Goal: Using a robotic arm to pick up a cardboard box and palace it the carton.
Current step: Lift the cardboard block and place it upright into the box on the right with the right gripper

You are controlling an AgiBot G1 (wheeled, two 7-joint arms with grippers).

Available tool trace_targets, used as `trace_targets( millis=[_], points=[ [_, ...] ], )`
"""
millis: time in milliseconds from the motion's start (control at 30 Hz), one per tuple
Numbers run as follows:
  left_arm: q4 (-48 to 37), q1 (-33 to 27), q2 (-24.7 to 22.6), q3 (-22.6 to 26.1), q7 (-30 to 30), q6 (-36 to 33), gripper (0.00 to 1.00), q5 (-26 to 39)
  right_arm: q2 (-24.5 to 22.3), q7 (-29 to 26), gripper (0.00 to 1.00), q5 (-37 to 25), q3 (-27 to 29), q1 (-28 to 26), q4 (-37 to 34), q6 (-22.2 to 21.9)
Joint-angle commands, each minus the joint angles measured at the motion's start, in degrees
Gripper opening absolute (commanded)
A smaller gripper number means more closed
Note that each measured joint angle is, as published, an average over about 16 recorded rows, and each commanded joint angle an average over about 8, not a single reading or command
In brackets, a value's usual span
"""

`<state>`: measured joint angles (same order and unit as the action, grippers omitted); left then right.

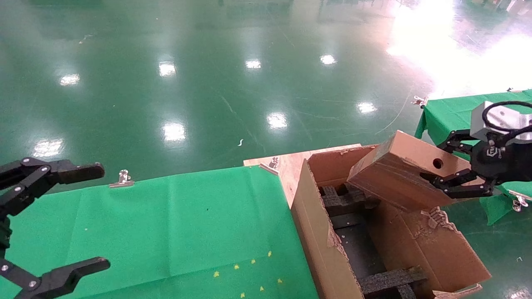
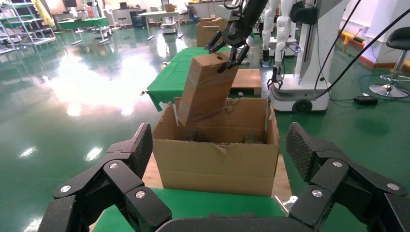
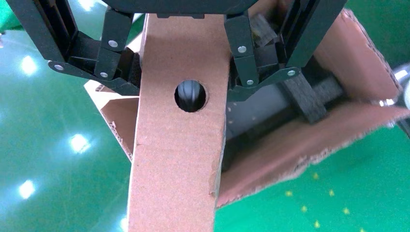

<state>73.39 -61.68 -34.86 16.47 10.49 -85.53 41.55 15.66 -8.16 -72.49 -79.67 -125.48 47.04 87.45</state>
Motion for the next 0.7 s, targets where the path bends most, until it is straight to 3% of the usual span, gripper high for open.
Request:
trace_targets(
  millis=[33, 500, 700],
  points=[
    [0.0, 0.0, 0.0, 0.0, 0.0, 0.0, 1.00, 0.0, 0.1, -0.4, 0.00, 0.0, -0.1, 0.2, -0.3, -0.2],
    [0.0, 0.0, 0.0, 0.1, 0.0, 0.0, 1.00, 0.0, -5.4, -29.6, 0.00, 5.8, -3.6, 9.6, 4.0, -14.4],
    [0.0, 0.0, 0.0, 0.1, 0.0, 0.0, 1.00, 0.0, -7.2, -37.0, 0.00, 7.6, -4.2, 11.2, 6.3, -17.6]
  ],
)
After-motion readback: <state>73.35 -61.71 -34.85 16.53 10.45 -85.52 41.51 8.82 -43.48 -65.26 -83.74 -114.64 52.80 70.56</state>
